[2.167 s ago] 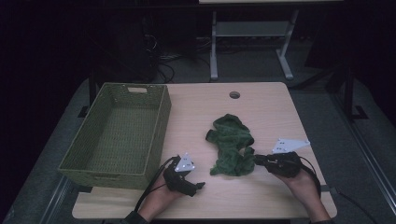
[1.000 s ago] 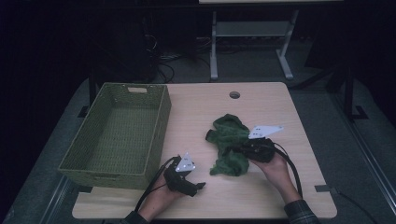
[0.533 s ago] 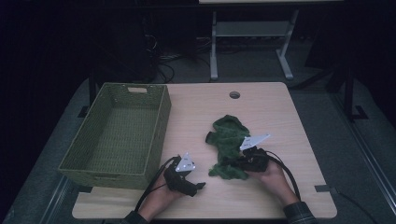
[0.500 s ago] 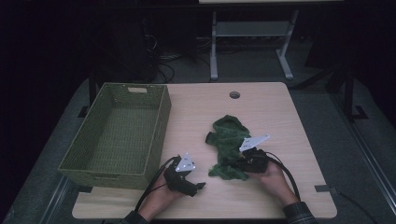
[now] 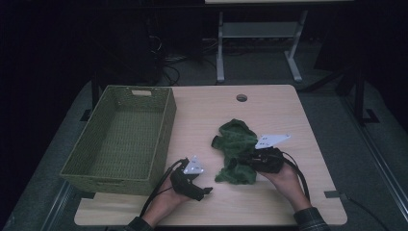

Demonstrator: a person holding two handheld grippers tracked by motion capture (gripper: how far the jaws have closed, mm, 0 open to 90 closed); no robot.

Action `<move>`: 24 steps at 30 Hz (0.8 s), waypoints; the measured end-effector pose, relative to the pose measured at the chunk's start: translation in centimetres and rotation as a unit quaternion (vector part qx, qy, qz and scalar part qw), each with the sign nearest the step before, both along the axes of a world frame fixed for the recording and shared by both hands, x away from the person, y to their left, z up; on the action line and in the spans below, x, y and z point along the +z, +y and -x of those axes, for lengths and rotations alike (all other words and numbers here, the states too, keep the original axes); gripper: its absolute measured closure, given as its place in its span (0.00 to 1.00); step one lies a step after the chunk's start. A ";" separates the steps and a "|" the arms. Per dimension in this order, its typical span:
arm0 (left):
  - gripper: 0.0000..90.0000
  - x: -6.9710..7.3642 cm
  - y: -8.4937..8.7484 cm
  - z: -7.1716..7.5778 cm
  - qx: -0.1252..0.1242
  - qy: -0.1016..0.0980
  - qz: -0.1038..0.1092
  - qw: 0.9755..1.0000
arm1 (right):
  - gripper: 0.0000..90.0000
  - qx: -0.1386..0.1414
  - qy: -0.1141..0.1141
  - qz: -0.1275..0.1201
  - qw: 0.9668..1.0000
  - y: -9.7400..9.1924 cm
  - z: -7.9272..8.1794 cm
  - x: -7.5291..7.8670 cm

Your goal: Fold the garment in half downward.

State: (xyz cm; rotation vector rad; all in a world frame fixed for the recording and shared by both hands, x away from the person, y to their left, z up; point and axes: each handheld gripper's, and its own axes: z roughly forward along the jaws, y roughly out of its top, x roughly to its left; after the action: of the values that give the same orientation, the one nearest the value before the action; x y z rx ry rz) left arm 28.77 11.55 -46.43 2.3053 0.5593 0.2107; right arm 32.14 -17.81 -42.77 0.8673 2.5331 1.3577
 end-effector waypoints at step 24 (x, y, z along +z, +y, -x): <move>1.00 4.2 -7.5 -5.3 -0.100 0.009 0.086 0.991 | 0.72 -0.072 -0.011 -0.009 0.997 -1.8 -6.0 2.4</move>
State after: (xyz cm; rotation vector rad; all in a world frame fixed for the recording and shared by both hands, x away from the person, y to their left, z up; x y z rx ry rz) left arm 34.12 4.08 -42.20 2.1787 0.3376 0.0429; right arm 38.13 -19.63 -40.36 1.0128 2.3936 1.3405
